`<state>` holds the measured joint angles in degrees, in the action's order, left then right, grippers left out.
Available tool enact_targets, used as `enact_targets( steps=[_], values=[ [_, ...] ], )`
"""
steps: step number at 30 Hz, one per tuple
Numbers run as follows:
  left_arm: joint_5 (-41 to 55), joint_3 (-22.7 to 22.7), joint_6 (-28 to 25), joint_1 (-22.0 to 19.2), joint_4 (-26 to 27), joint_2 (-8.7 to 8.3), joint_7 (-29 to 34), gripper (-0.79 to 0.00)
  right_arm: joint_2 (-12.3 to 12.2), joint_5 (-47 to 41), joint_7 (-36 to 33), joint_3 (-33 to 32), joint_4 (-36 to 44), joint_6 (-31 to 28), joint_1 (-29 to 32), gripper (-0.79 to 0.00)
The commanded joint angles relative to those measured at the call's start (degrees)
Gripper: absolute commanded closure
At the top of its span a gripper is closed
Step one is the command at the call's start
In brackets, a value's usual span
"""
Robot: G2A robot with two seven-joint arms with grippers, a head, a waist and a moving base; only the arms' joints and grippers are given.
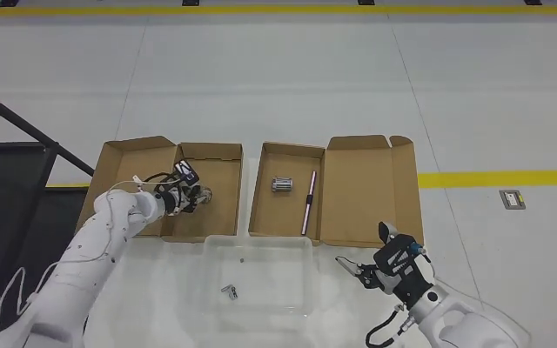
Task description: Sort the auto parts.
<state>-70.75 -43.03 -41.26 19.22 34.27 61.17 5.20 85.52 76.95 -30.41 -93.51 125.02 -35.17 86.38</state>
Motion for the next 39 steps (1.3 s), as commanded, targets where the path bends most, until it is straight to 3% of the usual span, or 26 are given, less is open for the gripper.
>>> enact_targets(
  steps=[1, 3, 4, 5, 6, 7, 12, 17, 21, 25, 28, 32, 39],
  values=[
    [-0.24, 1.33, 0.12, -1.19, -3.33, 1.41, -0.58, 0.000, 0.00, 0.00, 0.00, -0.01, 0.00, -0.01, 0.01, -0.785],
    [-0.16, 2.14, -0.03, -2.19, -5.73, 2.56, -0.81, 0.000, 0.00, 0.00, 0.00, -0.01, 0.00, -0.01, 0.01, -0.785],
    [-0.25, 2.49, -0.32, -2.67, -6.81, 3.05, -0.80, -0.077, 0.00, 0.00, 0.00, -0.01, 0.00, -0.01, 0.01, -0.785],
    [-0.42, 2.79, -0.58, -3.12, -7.78, 3.47, -0.87, -0.283, 0.00, 0.00, 0.00, -0.01, 0.00, -0.01, 0.01, -0.785],
    [-0.73, 3.05, -0.72, -3.54, -8.64, 3.83, -1.08, -0.573, 0.00, 0.00, 0.00, -0.01, 0.00, -0.01, 0.01, -0.785],
    [-1.09, 3.28, -0.97, -3.94, -9.39, 4.12, -1.38, -0.785, 0.00, 0.00, 0.00, -0.01, 0.00, -0.01, 0.01, -0.785],
    [-1.73, 3.29, -4.09, -5.67, -12.25, 4.73, -4.18, -0.785, 0.00, 0.00, 0.00, -0.01, 0.00, -0.01, 0.01, -0.785],
    [-4.90, 2.97, -7.14, -7.76, -12.40, 3.80, -7.40, -0.785, 0.00, 0.00, 0.00, -0.01, 0.00, -0.01, 0.01, -0.785],
    [-8.65, 2.78, -15.55, -9.28, -9.93, 2.07, -9.73, -0.785, 0.00, 0.00, 0.00, -0.01, 0.00, -0.01, 0.01, -0.785],
    [-11.75, 4.43, -16.74, -8.46, -2.91, -0.06, -11.81, -0.785, 0.00, 0.00, 0.00, -0.01, 0.00, -0.01, 0.01, -0.785],
    [-14.42, 7.04, -16.74, -7.59, 5.12, -2.64, -14.70, -0.785, 0.00, 0.00, 0.00, -0.01, 0.00, -0.01, 0.01, -0.785],
    [-18.03, 11.35, -16.74, -6.49, 16.25, -7.49, -20.54, -0.785, 0.00, 0.00, 0.00, -0.01, 0.00, -0.01, 0.01, -0.785],
    [-18.72, 24.19, -16.74, -9.12, 33.73, -16.37, -29.85, -0.785, 0.00, 0.00, 0.00, -0.01, 0.00, -0.01, 0.01, -0.785]
  ],
)
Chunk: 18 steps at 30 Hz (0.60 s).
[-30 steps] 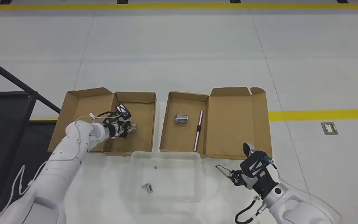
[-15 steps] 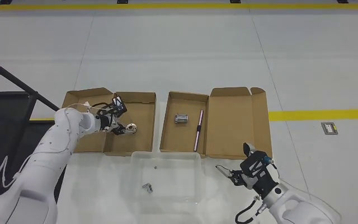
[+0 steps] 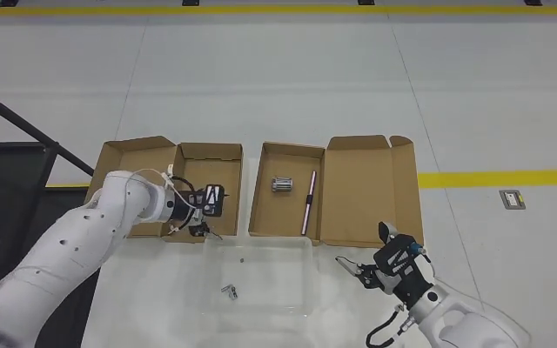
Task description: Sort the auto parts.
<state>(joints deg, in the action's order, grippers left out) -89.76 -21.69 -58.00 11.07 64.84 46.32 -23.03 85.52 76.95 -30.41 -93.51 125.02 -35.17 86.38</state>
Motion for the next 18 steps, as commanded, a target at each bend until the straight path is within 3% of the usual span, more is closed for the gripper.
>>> enact_targets(
  steps=[1, 4, 9, 18],
  values=[
    [0.34, 5.27, 0.00, -1.97, 5.57, -2.66, -2.91, -0.785, 0.00, 0.00, 0.00, -0.01, 0.00, -0.01, 0.01, -0.785],
    [-1.31, 11.95, 0.00, -5.88, 11.77, -5.67, -5.34, -0.785, 0.00, 0.00, 0.00, -0.01, 0.00, -0.01, 0.01, -0.785],
    [-7.21, 11.95, 0.00, -3.40, 18.93, -8.54, -5.10, -0.785, 0.00, 0.00, 0.00, -0.01, 0.00, -0.01, 0.01, -0.785],
    [-8.67, 11.95, 0.00, -3.03, 19.36, -8.73, -4.29, -0.785, 0.00, 0.00, 0.00, -0.01, 0.00, -0.01, 0.01, -0.785]
  ],
)
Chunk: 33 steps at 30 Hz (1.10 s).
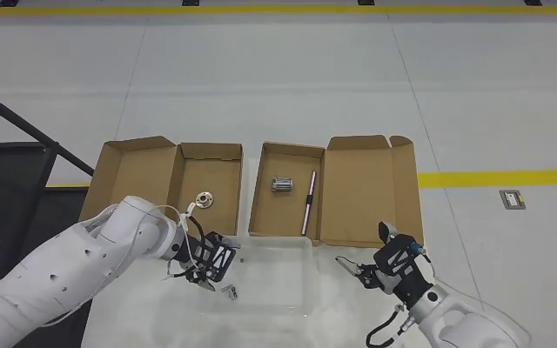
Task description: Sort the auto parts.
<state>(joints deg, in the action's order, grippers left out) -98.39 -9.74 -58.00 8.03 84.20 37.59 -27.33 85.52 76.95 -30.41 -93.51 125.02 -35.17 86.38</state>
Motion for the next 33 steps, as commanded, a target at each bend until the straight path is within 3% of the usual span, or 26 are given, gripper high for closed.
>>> enact_targets(
  steps=[1, 6, 15, 22, 33],
  values=[
    [-0.03, 0.00, 0.00, 0.00, 0.01, 0.00, 0.01, -0.785, 0.00, 0.00, 0.00, -0.01, 0.00, -0.01, 0.01, -0.785],
    [-2.11, 0.00, 0.00, 1.60, 3.43, 0.68, 6.16, -0.785, 0.00, 0.00, 0.00, -0.01, 0.00, -0.01, 0.01, -0.785],
    [-9.81, 0.00, 0.00, 4.95, 7.63, 4.78, 17.38, -0.785, 0.00, 0.00, 0.00, -0.01, 0.00, -0.01, 0.01, -0.785],
    [-17.52, 0.00, 0.00, 7.39, 5.41, 7.99, 17.30, -0.785, 0.00, 0.00, 0.00, -0.01, 0.00, -0.01, 0.01, -0.785],
    [-30.07, 0.00, 0.00, 9.79, 0.41, 11.93, 7.64, -0.674, 0.00, 0.00, 0.00, -0.01, 0.00, -0.01, 0.01, -0.785]
  ],
)
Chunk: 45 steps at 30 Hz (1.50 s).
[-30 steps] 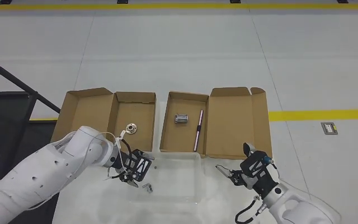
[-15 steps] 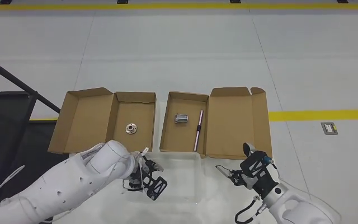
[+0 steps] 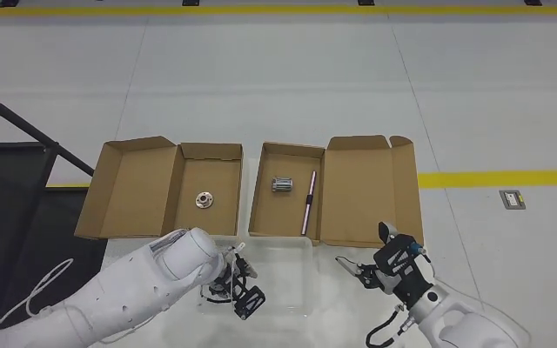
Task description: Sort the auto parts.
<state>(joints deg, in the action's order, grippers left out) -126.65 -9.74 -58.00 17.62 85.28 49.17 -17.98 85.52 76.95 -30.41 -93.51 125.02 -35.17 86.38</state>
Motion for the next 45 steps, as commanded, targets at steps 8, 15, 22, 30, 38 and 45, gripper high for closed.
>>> enact_targets(
  steps=[8, 15, 22, 30, 38, 45],
  values=[
    [-14.17, 0.00, 0.00, 1.03, -5.65, 2.97, -14.71, -0.659, 0.00, 0.00, 0.00, -0.01, 0.00, -0.01, 0.01, -0.785],
    [-21.49, 0.00, 0.00, 0.75, -9.87, 5.32, -23.00, -0.582, 0.00, 0.00, 0.00, -0.01, 0.00, -0.01, 0.01, -0.785],
    [-25.08, 0.00, 0.00, 0.47, -13.53, 7.51, -27.92, -0.536, 0.00, 0.00, 0.00, -0.01, 0.00, -0.01, 0.01, -0.785],
    [-27.59, 0.00, 0.00, 0.94, -16.30, 9.72, -28.30, -0.431, 0.00, 0.00, 0.00, -0.01, 0.00, -0.01, 0.01, -0.785],
    [-27.28, 0.00, 0.00, 0.11, -19.51, 11.37, -28.30, -0.311, 0.00, 0.00, 0.00, -0.01, 0.00, -0.01, 0.01, -0.785],
    [-26.91, 0.00, 0.00, -0.53, -21.07, 12.16, -28.30, -0.139, 0.00, 0.00, 0.00, -0.01, 0.00, -0.01, 0.01, -0.785]
  ],
)
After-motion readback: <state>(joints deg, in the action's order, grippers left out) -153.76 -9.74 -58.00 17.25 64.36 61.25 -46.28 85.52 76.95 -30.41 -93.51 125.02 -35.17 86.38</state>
